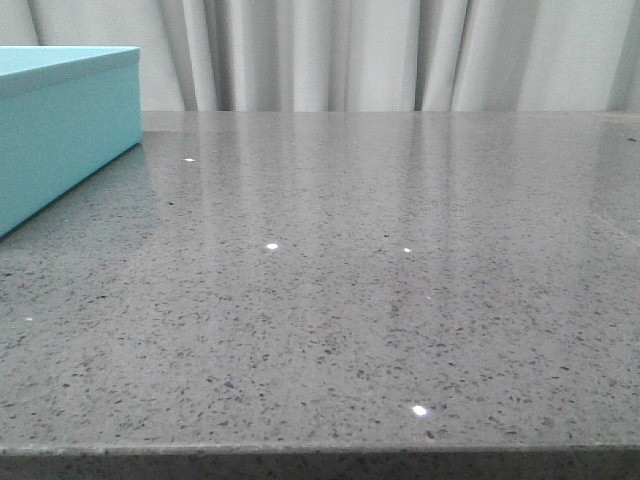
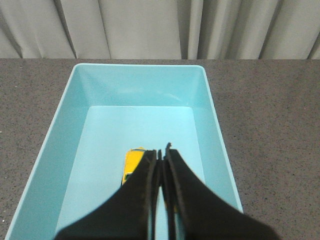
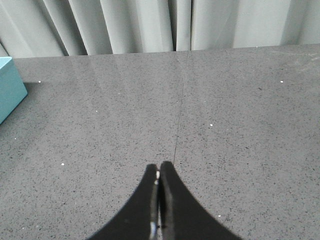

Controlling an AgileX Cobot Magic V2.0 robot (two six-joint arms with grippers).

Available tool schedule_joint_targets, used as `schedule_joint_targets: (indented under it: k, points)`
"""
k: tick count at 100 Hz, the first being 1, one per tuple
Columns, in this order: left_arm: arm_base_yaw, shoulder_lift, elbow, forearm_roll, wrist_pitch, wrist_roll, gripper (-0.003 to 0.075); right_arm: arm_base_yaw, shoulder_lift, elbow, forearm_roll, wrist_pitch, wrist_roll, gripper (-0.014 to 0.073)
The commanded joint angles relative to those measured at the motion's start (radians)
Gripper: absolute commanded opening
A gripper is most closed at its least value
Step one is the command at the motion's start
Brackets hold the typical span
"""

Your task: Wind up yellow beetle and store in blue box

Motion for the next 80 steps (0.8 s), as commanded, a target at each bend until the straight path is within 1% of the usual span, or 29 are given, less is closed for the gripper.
schedule_joint_targets:
  k: [1, 11, 34, 48, 67, 80]
  points:
    - [-0.001, -0.071, 0.032, -0.014, -0.103, 0.011, -0.0020, 0.000, -0.033, 0.026, -0.026, -0.113, -0.012, -0.0067]
    - [-0.001, -0.153, 0.108, -0.014, -0.127, 0.016, -0.0020, 0.000, -0.085, 0.091, -0.033, -0.167, -0.012, -0.0067]
    - [-0.001, -0.341, 0.287, -0.014, -0.131, 0.019, -0.0020, 0.000, -0.200, 0.231, -0.089, -0.287, -0.012, -0.0067]
    - [-0.001, -0.465, 0.381, -0.014, -0.131, 0.019, -0.0020, 0.000, -0.258, 0.296, -0.101, -0.326, -0.012, -0.0067]
    - [-0.001, -0.600, 0.433, -0.014, -0.127, 0.019, -0.0020, 0.000, -0.284, 0.341, -0.111, -0.373, -0.012, -0.0067]
    - [-0.001, -0.637, 0.433, -0.014, -0.129, 0.019, -0.0020, 0.000, -0.284, 0.342, -0.118, -0.403, -0.012, -0.0067]
